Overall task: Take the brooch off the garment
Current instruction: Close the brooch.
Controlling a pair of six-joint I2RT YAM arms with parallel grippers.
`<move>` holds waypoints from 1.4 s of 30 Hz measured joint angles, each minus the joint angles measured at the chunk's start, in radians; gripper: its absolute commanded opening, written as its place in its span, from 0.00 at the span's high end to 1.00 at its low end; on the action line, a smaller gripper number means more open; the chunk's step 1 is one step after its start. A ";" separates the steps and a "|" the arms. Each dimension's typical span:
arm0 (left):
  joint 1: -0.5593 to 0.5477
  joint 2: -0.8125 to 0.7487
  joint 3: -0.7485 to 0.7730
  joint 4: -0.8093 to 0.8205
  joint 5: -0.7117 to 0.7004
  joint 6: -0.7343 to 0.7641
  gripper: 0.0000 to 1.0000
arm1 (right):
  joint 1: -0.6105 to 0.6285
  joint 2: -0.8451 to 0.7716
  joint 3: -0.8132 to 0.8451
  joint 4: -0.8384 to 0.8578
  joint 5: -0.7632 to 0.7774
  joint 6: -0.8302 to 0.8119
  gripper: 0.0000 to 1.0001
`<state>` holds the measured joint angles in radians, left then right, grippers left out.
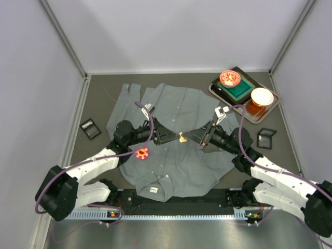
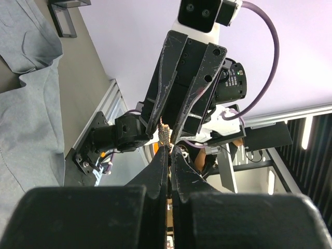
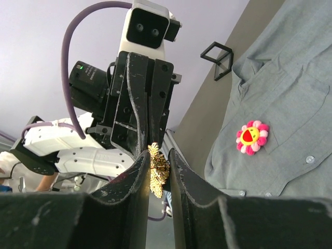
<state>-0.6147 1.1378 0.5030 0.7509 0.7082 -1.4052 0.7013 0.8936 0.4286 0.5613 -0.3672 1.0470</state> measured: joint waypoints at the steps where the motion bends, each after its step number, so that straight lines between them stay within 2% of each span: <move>1: 0.000 0.000 0.000 -0.001 -0.003 -0.005 1.00 | 0.004 0.000 0.000 0.000 0.006 -0.003 0.80; 20: 0.012 -0.023 -0.017 -0.027 -0.073 -0.066 1.00 | 0.074 0.040 0.032 -0.005 0.178 -0.041 0.81; 26: 0.012 -0.023 -0.020 -0.030 -0.079 -0.068 1.00 | 0.083 0.045 0.032 -0.007 0.186 -0.042 0.66; 34: 0.003 -0.023 -0.023 -0.055 -0.073 -0.066 1.00 | 0.098 0.021 0.032 -0.037 0.184 -0.043 0.55; 38: 0.002 -0.027 -0.023 -0.061 -0.074 -0.061 1.00 | 0.098 -0.010 0.032 -0.065 0.188 -0.051 0.39; 42: 0.002 -0.030 -0.023 -0.076 -0.073 -0.058 1.00 | 0.098 -0.070 0.032 -0.151 0.196 -0.105 0.31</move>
<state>-0.6132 1.1076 0.4801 0.6754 0.6350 -1.4631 0.7998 0.8234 0.4606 0.4107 -0.1715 0.9421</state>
